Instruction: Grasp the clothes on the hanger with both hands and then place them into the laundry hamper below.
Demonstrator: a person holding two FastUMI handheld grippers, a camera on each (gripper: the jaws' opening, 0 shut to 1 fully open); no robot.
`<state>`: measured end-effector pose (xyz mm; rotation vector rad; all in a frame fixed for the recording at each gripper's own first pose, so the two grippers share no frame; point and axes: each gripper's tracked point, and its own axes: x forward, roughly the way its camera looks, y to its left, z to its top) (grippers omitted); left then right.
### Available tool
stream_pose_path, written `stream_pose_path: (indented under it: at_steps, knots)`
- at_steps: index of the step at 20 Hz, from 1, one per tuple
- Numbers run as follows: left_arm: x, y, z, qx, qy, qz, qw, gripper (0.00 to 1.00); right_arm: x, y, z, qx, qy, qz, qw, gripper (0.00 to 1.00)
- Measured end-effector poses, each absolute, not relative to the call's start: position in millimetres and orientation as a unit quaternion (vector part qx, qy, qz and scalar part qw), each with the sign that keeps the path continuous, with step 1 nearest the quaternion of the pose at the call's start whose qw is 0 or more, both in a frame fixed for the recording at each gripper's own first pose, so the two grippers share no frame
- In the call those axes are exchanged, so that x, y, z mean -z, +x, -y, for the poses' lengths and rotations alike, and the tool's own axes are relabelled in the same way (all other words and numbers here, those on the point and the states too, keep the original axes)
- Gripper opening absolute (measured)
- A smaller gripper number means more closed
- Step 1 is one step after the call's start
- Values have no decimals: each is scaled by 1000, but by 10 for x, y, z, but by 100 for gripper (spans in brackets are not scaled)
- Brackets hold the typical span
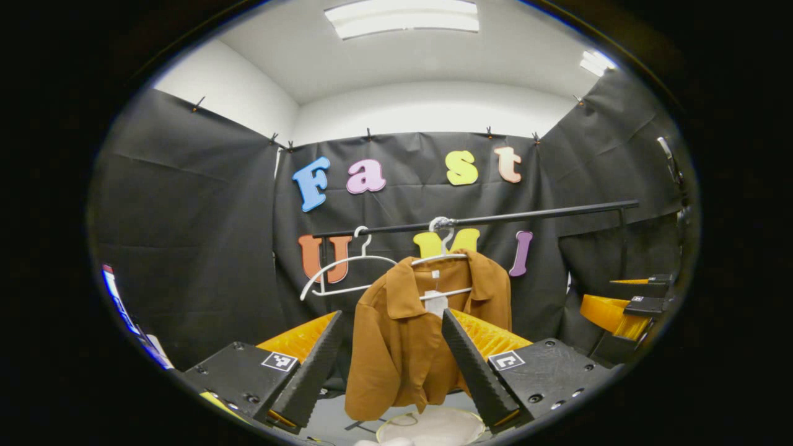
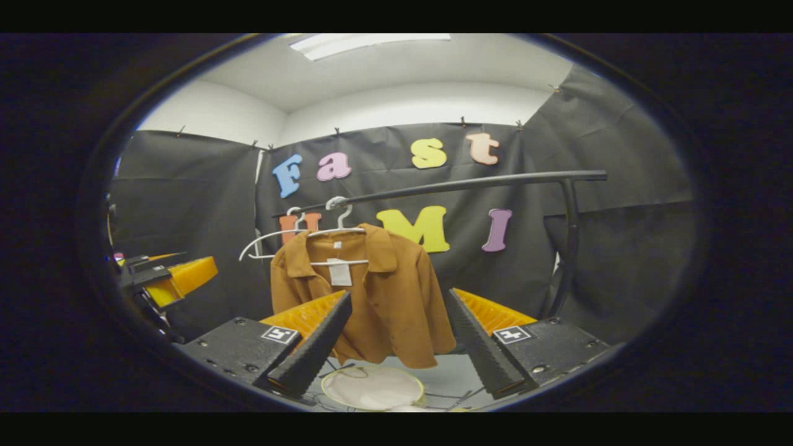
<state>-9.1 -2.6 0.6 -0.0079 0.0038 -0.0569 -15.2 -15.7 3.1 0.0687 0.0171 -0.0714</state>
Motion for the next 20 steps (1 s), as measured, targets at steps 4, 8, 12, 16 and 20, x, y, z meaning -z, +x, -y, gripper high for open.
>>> stream_pose_path:
  at_steps: [4, 8, 12, 16, 20]
  knots:
    - [-11, -115, 15, 27, 0, -3, 1000, 100, -32, -172, 208, 41, 37, -4, 998, 100]
    - [17, -130, -11, 28, 6, -5, 1000, 100, -19, -164, 116, 28, 54, -2, 998, 100]
    - [69, -94, 35, 32, 4, -5, 999, 100, 38, -106, 152, 27, 41, -7, 999, 100]
    - [145, 41, 131, 26, 1, -6, 1000, 100, 135, 129, 225, 21, 36, -19, 999, 100]
    - [198, 340, 221, 13, -4, 4, 1000, 100, 215, 561, 247, -9, 44, -34, 998, 100]
